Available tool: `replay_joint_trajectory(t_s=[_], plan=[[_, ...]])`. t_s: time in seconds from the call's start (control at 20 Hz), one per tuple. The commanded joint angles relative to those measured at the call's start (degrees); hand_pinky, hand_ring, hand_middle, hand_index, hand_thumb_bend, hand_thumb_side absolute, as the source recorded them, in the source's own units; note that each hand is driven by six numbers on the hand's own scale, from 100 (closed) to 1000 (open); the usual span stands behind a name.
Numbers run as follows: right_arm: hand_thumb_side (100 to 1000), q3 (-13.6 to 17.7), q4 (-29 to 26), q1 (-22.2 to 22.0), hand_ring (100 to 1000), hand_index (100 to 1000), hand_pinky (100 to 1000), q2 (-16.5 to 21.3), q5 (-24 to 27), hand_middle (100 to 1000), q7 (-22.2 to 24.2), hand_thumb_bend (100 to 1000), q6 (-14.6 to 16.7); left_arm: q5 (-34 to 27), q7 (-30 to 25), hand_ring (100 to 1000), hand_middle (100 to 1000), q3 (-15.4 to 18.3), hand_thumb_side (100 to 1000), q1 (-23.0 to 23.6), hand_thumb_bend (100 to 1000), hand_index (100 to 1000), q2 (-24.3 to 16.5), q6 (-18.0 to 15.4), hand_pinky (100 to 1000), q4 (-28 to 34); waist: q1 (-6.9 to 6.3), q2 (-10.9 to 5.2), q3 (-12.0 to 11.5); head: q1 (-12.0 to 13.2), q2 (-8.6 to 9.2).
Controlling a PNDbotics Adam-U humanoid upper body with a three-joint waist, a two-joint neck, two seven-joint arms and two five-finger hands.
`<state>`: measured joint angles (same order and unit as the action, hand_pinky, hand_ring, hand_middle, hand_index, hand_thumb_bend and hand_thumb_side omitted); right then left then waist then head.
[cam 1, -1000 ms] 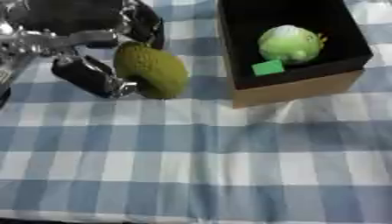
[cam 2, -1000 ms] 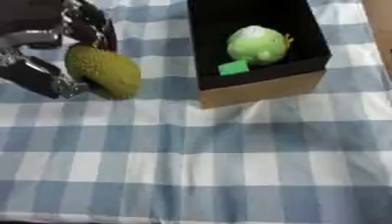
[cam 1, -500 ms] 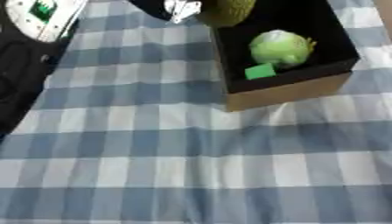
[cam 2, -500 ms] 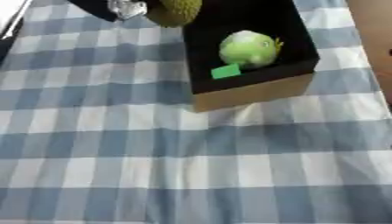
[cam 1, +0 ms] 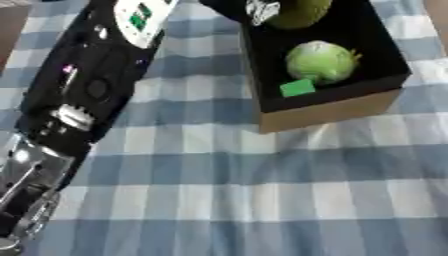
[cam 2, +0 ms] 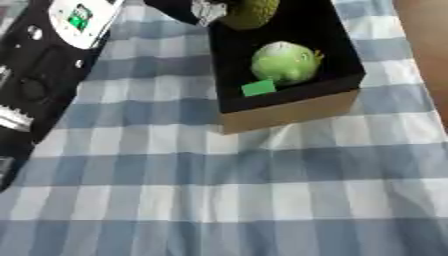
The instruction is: Pick up objects on the table and place them in the box.
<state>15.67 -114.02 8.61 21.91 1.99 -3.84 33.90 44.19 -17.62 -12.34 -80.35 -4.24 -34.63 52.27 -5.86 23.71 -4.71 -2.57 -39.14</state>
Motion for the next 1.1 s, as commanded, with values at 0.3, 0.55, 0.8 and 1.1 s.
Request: replay_joint_trajectory(t_s=[0.3, 0.55, 0.8, 1.1], plan=[[470, -0.04, -0.58, 0.96, 1000, 944, 961, 0.54, 1.12, 393, 0.61, 100, 0.15, 13.88, 10.4, 762, 693, 3.61, 220, -0.76, 100, 827, 3.72, -0.38, 770, -6.44, 0.95, -1.58, 0.59, 1.31, 1.14], [470, 0.0, -0.58, 1.03, 1000, 944, 961, 0.64, 1.37, 395, 0.65, 100, 0.11, 16.33, 13.6, 867, 827, 3.88, 660, -0.47, 304, 959, 3.97, -0.47, 865, -5.67, 0.89, -1.64, 0.59, 1.21, 0.96], [470, -0.01, -0.58, 0.95, 1000, 944, 960, 0.77, 1.43, 394, 0.72, 100, 0.06, 17.56, 15.17, 881, 831, 4.16, 647, -0.29, 293, 957, 3.9, 1.41, 871, -4.63, 0.84, -1.74, 0.48, 1.08, 0.78], [470, 0.02, -0.58, 0.9, 1000, 944, 960, 0.88, 1.43, 394, 0.65, 100, -0.01, 16.32, 14.54, 879, 826, 4.02, 618, 0.05, 223, 953, 3.76, 1.59, 866, -4.05, 0.8, -1.83, 0.39, 0.96, 0.56]])
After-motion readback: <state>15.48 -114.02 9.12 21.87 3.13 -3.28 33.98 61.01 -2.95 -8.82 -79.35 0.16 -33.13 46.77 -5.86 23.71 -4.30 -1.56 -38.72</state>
